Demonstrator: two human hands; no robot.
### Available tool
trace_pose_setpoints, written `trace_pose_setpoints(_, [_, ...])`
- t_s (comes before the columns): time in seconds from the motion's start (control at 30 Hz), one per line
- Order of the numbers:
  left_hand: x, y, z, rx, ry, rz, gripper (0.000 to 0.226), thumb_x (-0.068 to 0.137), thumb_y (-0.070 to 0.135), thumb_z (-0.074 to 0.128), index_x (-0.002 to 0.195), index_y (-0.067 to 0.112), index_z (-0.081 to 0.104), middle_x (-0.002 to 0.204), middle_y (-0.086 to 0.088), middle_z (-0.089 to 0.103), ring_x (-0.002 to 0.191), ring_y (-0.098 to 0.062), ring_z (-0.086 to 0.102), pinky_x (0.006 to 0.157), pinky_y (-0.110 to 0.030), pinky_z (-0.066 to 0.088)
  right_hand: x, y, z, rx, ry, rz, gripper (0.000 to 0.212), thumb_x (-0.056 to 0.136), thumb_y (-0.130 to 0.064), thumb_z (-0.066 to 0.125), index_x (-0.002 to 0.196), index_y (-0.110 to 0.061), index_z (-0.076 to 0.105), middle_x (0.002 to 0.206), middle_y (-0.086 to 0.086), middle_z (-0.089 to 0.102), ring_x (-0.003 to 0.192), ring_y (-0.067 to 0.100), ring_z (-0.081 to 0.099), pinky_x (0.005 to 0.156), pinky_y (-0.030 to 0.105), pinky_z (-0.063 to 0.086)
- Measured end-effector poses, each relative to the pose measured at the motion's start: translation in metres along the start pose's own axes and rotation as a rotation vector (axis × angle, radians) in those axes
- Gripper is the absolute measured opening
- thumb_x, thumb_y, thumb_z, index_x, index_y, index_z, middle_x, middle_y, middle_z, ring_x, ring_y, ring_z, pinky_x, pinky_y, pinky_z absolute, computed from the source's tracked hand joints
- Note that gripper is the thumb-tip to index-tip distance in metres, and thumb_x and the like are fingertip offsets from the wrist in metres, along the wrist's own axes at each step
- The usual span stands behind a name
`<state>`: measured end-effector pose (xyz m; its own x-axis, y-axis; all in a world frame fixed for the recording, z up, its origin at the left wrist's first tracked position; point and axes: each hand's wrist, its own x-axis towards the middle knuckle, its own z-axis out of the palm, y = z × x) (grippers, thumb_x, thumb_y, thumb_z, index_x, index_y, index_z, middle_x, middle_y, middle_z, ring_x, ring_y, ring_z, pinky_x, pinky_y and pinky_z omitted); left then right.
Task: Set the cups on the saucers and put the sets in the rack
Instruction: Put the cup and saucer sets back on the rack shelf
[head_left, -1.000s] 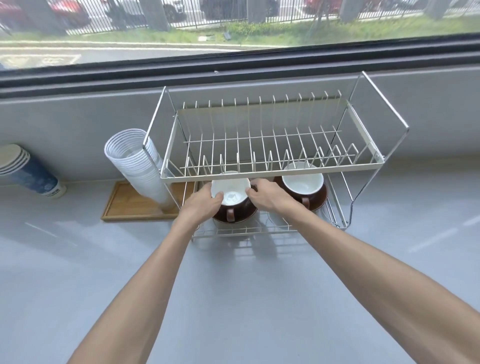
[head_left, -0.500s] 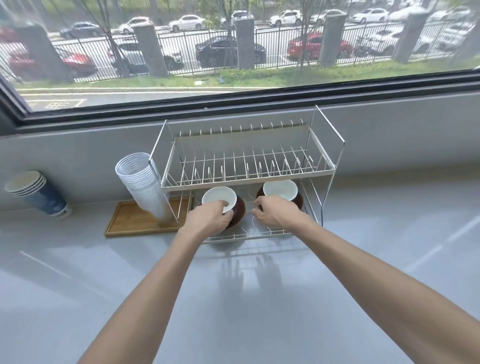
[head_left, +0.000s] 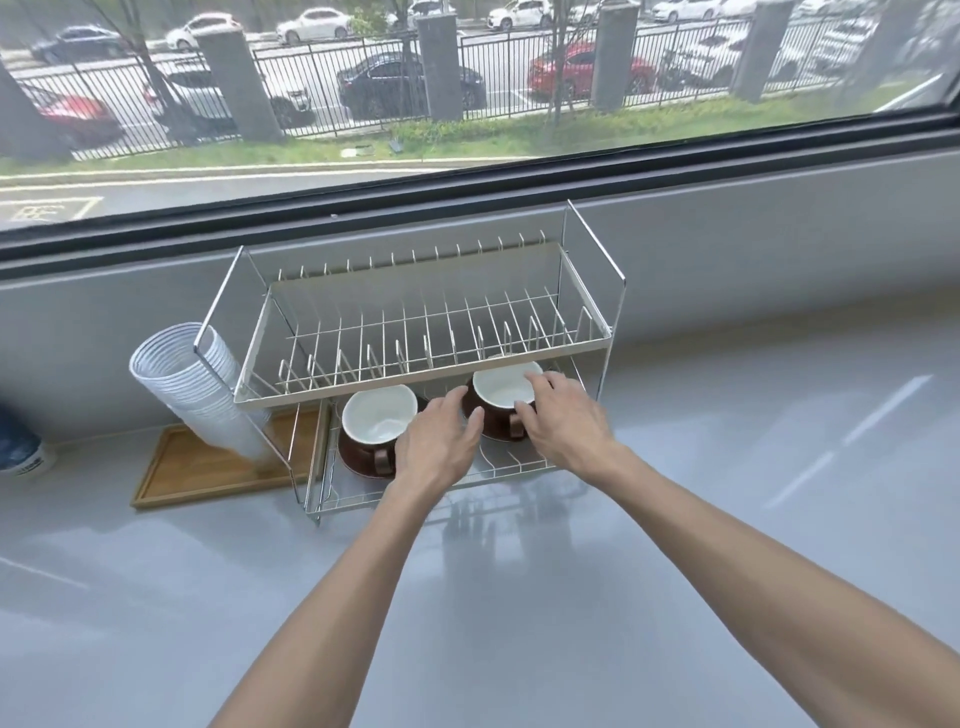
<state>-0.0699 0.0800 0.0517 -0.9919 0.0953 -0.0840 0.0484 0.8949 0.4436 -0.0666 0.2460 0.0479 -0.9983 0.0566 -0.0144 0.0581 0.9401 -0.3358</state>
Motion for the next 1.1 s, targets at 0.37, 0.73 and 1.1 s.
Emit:
trace_pose_setpoints(0.37, [0.052,-0.003,0.036,-0.164,-0.019,-0.067,0.046,0.100,0.045,0.038,0.133,0.015,0.052,0.129,-0.012,0.063,0.119,-0.036,0.057,0.095,-0.044,0.043,0.051,0.017,0.023,0.189,-0.025,0.187,0.051,0.102,-0.044,0.036,0.120,0.000,0.056,0.128,0.022,0.054,0.120,0.040,0.050,0.096,0.046,0.041])
trace_pose_setpoints(0.73, [0.073,-0.007,0.048,-0.550,-0.122,-0.364,0.079,0.079,0.064,0.037,0.135,0.011,0.053,0.135,-0.010,0.059,0.119,-0.033,0.058,0.097,-0.049,0.052,0.074,0.022,0.045,0.378,-0.022,0.277,0.042,0.102,-0.028,0.030,0.126,-0.003,0.054,0.122,0.024,0.059,0.114,0.042,0.053,0.094,0.043,0.043])
trace_pose_setpoints(1.1, [0.063,-0.007,0.046,-0.578,-0.092,-0.308,0.056,0.088,0.049,0.046,0.135,0.022,0.055,0.133,-0.005,0.062,0.111,-0.033,0.065,0.098,-0.049,0.052,0.066,0.023,0.047,0.408,-0.039,0.348,0.038,0.104,-0.026,0.024,0.121,-0.005,0.051,0.118,0.024,0.058,0.108,0.041,0.054,0.090,0.044,0.042])
